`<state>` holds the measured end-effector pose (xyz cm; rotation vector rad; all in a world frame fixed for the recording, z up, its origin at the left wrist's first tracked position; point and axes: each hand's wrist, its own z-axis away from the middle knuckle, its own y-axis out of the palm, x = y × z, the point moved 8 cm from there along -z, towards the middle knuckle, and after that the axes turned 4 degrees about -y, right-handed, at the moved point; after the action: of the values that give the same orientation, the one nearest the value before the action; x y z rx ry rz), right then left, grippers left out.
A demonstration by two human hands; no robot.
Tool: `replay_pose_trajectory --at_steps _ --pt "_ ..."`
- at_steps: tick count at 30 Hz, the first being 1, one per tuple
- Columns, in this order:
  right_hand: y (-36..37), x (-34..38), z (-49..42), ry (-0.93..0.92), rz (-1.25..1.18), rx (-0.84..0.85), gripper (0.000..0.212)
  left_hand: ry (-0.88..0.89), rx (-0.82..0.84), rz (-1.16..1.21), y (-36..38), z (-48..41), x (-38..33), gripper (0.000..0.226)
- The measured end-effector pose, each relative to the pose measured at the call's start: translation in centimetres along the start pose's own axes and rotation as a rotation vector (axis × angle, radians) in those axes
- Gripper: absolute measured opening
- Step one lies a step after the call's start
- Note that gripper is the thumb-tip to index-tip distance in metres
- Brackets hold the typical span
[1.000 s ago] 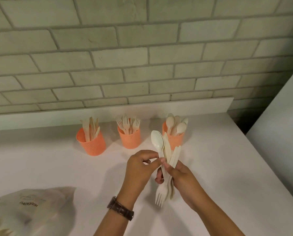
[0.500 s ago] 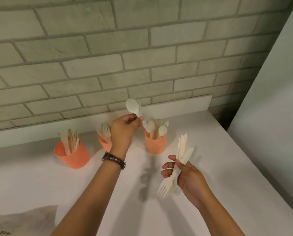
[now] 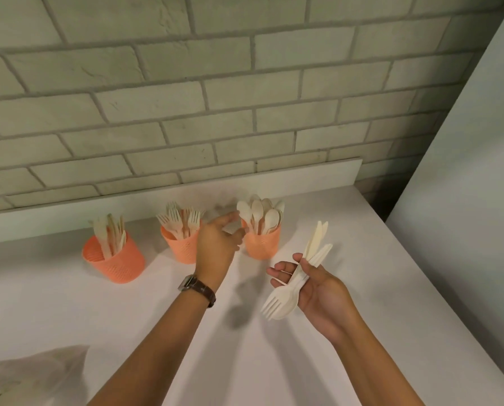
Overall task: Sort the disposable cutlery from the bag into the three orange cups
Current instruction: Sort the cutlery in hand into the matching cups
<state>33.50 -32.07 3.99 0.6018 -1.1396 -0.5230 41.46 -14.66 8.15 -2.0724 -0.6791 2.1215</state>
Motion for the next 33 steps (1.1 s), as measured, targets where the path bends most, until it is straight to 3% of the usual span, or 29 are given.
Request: replay_pose_trajectory --at_steps 6,9,11,16,20,23,27,30,33 --pt "2.0 -1.7 -0.1 0.173 0.094 0.161 0.013 0.424 0.385 -0.243 0.2 7.4 -3.5 0.018" --pt "2.9 -3.0 0.1 0.265 0.137 0.232 0.022 0.787 0.413 -0.596 0.2 10.4 -3.9 0.024" --pt "3.5 -3.8 0.4 0.313 0.167 0.266 0.03 0.931 0.405 -0.693 -0.1 11.6 -3.5 0.026" --pt "5.4 -5.4 1.1 0.409 0.187 0.359 0.03 1.015 0.336 -0.678 -2.1 12.9 -4.2 0.02" --pt "5.7 -5.9 1.1 0.437 0.053 0.267 0.026 1.063 0.278 -0.682 -3.4 13.7 -4.2 0.019" --pt "5.5 -5.5 0.5 0.391 -0.019 0.197 0.026 0.966 0.203 -0.465 -5.2 13.7 -4.8 0.015" --pt "4.0 -4.9 -0.6 0.29 -0.084 0.098 0.028 0.541 -0.015 -0.045 -9.2 10.8 -5.7 0.01" --pt "3.1 -4.8 -0.9 0.256 0.021 0.094 0.024 0.258 -0.111 0.045 -11.3 5.6 -3.6 0.009" --pt "2.8 -4.7 -0.8 0.233 0.049 0.096 0.022 0.131 -0.238 0.059 -13.0 0.8 -1.2 0.006"
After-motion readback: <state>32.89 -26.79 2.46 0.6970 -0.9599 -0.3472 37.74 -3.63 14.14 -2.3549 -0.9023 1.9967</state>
